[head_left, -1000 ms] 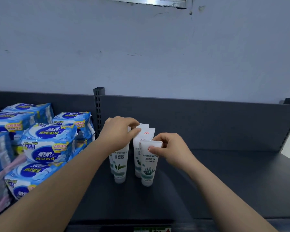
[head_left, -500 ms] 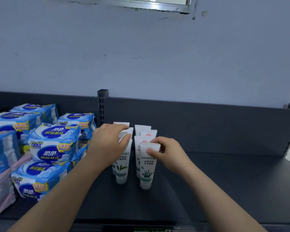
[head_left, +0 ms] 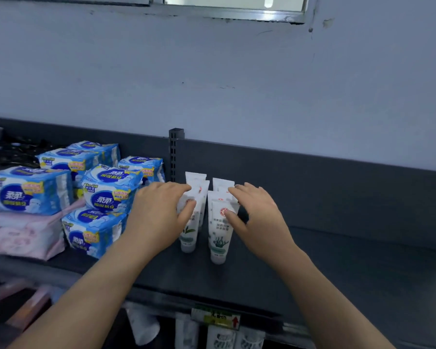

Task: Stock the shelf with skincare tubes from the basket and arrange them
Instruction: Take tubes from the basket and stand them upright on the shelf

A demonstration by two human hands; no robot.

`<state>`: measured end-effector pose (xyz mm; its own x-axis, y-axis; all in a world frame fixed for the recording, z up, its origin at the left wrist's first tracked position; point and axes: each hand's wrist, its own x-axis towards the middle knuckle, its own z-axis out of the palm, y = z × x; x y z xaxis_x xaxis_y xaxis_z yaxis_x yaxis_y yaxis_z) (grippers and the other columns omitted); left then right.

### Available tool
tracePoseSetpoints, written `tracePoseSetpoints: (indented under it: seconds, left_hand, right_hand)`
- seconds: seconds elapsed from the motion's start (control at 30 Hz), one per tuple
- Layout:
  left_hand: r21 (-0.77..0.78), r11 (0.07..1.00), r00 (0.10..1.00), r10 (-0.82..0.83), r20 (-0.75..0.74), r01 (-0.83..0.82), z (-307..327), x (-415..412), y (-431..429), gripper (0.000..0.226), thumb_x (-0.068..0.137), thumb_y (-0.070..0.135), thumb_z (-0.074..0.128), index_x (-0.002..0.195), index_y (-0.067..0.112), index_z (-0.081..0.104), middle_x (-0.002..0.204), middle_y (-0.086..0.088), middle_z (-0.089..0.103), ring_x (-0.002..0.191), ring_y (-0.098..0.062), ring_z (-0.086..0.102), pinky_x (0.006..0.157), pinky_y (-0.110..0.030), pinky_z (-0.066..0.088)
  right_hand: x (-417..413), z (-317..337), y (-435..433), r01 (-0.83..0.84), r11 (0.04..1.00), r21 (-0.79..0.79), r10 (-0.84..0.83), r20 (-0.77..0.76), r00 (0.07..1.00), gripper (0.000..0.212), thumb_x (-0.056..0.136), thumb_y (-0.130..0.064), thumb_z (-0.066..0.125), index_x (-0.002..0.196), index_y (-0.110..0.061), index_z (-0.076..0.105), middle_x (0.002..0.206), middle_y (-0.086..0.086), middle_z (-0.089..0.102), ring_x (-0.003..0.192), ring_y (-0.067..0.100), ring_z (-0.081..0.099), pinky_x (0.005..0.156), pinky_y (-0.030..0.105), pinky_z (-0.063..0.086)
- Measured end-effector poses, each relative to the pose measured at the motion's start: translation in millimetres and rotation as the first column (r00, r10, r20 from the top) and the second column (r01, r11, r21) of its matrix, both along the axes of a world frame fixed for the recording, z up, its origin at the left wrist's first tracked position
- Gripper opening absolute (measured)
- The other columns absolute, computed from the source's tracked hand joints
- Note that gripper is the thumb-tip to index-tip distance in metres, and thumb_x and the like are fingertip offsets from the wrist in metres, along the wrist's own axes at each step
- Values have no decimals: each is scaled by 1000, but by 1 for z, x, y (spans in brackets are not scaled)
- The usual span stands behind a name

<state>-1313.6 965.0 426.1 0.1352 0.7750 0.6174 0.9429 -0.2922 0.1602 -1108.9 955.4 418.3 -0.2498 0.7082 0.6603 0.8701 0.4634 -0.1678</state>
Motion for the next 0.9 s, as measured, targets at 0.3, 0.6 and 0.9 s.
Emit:
tracePoseSetpoints:
  seconds: [0.3,0.6,0.9]
  left_hand:
    - [-92,951,954,290,-72,-296,-49,-55,-108,48,77,49,41,98,19,71,90,-3,73,81,-30,66,71,-40,52]
    - [-217,741,769,632,-94,-636,-107,-183,-237,41,82,48,49,108,23,69,97,2,72,89,-28,64,74,-38,51]
    - [-349,521,570,821,-46,-779,-180,-339,-337,36,87,43,56,118,25,64,107,3,70,101,-24,61,78,-37,50]
  right_hand:
    - [-67,-51,-39,-331,942,56,332,-29,943,44,77,-24,61,117,-5,64,117,10,66,112,32,59,104,44,41]
    - [-208,-113,-99,-604,778,-172,617,27,786,46,80,-28,57,121,-9,61,123,9,64,121,31,55,110,44,29]
    - [-385,-183,-134,-709,618,-339,774,103,625,38,82,-24,58,119,-13,60,112,3,64,111,26,55,106,44,37]
